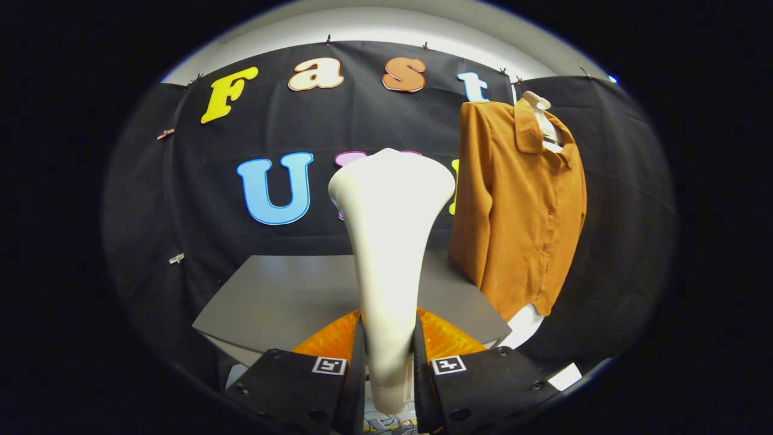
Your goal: Iron the clothes twice with a garment steamer, once on the left side and once on the right side.
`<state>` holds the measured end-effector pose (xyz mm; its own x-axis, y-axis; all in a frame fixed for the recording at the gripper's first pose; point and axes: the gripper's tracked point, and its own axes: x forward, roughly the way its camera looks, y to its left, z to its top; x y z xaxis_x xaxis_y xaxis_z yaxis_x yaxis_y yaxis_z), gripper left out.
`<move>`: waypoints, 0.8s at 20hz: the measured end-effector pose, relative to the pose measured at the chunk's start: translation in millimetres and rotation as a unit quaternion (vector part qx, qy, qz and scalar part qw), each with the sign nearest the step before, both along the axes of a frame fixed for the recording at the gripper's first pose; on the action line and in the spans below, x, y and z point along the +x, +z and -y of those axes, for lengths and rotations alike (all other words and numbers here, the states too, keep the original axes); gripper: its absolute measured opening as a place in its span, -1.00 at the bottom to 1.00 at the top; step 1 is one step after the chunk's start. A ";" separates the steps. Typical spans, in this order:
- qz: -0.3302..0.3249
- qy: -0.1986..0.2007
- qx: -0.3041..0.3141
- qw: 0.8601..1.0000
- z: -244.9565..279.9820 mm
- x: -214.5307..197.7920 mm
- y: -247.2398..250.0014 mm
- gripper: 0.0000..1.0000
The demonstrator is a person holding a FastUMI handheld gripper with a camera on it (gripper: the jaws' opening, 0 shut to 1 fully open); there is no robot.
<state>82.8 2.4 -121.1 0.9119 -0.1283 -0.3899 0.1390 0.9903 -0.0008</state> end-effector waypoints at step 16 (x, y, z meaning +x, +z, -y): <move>0.002 -0.128 0.005 0.992 184.8 -39.9 7.9 -0.27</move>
